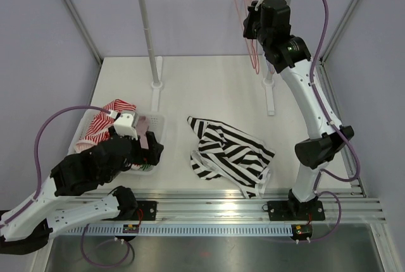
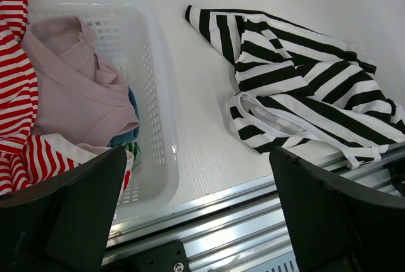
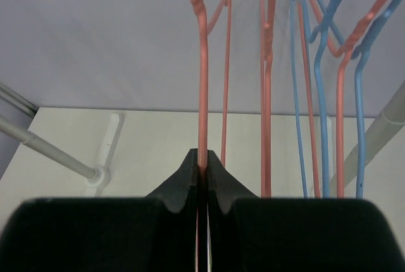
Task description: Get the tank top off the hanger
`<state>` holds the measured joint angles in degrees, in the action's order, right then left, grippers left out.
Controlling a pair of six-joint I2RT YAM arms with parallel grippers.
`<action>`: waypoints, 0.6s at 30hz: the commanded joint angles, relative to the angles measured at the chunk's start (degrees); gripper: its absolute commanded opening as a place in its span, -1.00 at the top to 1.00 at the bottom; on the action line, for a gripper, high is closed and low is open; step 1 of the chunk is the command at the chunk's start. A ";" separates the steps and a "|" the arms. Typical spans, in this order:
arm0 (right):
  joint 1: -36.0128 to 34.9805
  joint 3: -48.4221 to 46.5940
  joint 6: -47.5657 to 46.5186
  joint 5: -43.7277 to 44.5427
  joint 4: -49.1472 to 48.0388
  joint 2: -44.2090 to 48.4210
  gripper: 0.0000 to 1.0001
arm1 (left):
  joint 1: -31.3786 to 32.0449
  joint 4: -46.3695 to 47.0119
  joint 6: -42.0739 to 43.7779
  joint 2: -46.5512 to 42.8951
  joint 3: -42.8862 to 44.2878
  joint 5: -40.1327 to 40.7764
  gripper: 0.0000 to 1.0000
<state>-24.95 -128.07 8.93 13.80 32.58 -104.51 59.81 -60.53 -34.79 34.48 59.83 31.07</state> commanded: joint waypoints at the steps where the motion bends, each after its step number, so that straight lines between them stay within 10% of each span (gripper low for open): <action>1: 2.53 -8.58 1.00 -2.02 -0.77 -4.36 1.00 | 0.22 0.42 0.51 -0.46 -0.86 2.15 -0.98; 6: 3.15 -18.88 1.44 -2.11 4.42 -11.15 1.00 | 0.31 0.85 1.03 -0.99 -1.65 1.63 -0.98; 12: 3.24 -8.17 2.76 -1.85 -1.02 -6.06 0.96 | 0.31 0.77 1.47 -1.52 -1.04 1.71 -0.98; 18: 3.15 -9.04 2.59 -1.76 0.20 -4.30 0.34 | 0.30 1.47 1.56 0.06 -0.60 1.19 -0.98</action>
<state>-21.69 -136.03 11.38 12.38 35.00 -113.60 59.90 -61.17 -34.06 33.58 58.43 31.31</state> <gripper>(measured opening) 0.306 0.988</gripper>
